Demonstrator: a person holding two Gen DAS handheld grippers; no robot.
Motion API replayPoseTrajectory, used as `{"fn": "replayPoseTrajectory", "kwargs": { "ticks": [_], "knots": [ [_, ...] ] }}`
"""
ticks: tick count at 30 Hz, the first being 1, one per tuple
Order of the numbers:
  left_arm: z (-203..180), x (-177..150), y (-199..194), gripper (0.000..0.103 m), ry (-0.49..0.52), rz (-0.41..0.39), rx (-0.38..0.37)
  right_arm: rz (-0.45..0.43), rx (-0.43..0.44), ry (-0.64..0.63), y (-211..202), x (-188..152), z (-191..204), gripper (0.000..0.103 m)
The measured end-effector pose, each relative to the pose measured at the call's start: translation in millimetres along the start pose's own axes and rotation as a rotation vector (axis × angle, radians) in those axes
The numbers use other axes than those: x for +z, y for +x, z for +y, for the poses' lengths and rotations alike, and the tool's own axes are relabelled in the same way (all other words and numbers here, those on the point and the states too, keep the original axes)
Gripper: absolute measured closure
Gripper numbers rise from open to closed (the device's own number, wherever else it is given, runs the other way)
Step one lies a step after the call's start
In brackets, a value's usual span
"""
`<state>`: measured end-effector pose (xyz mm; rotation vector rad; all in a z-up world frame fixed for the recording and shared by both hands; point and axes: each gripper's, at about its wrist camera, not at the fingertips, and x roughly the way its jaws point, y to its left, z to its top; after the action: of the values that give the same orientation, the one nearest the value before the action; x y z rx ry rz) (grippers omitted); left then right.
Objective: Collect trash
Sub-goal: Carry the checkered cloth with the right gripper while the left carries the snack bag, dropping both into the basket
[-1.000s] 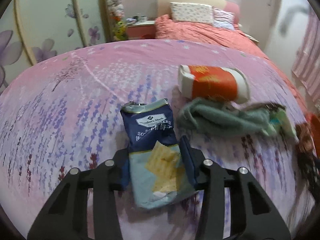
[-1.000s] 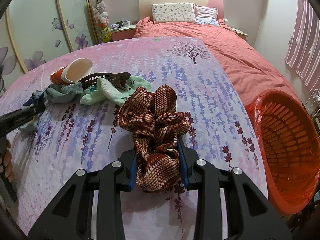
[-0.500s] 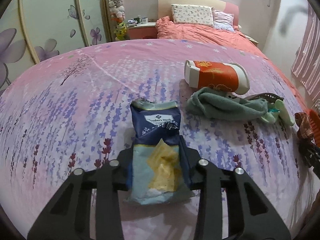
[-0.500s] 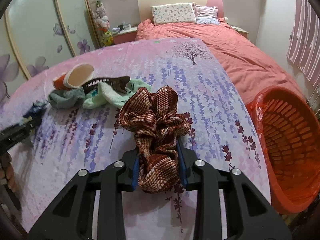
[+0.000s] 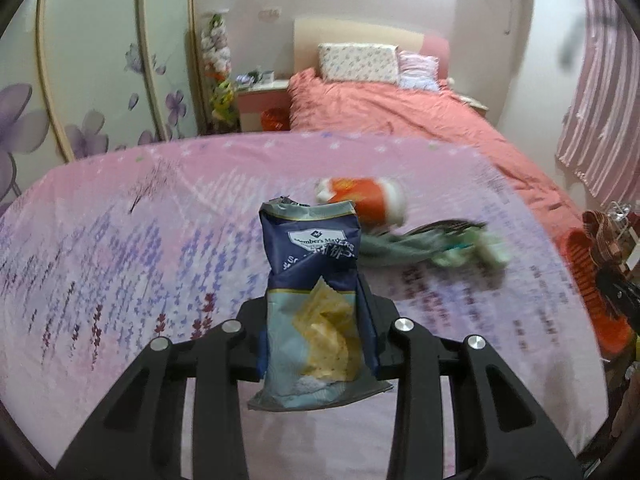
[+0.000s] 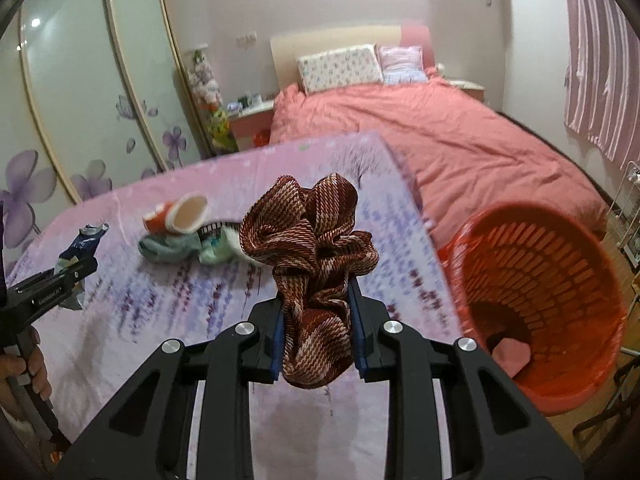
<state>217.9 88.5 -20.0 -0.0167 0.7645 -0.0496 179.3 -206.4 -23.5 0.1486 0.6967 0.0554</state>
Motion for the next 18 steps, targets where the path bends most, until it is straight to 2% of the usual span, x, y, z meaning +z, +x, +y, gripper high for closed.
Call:
{"fn": "replayPoseTrajectory", "kwargs": {
  "ticks": [10, 18],
  "knots": [
    [-72.7, 17.9, -54.9, 0.068, 0.075, -0.104, -0.141, -0.124, -0.068, 0.019, -51.3, 13.6, -29.4, 0.076],
    [-138.0, 24.7, -69.4, 0.068, 0.142, -0.129, -0.266, -0.173, -0.115, 0.076, -69.0, 13.2, -65.2, 0.076]
  ]
}}
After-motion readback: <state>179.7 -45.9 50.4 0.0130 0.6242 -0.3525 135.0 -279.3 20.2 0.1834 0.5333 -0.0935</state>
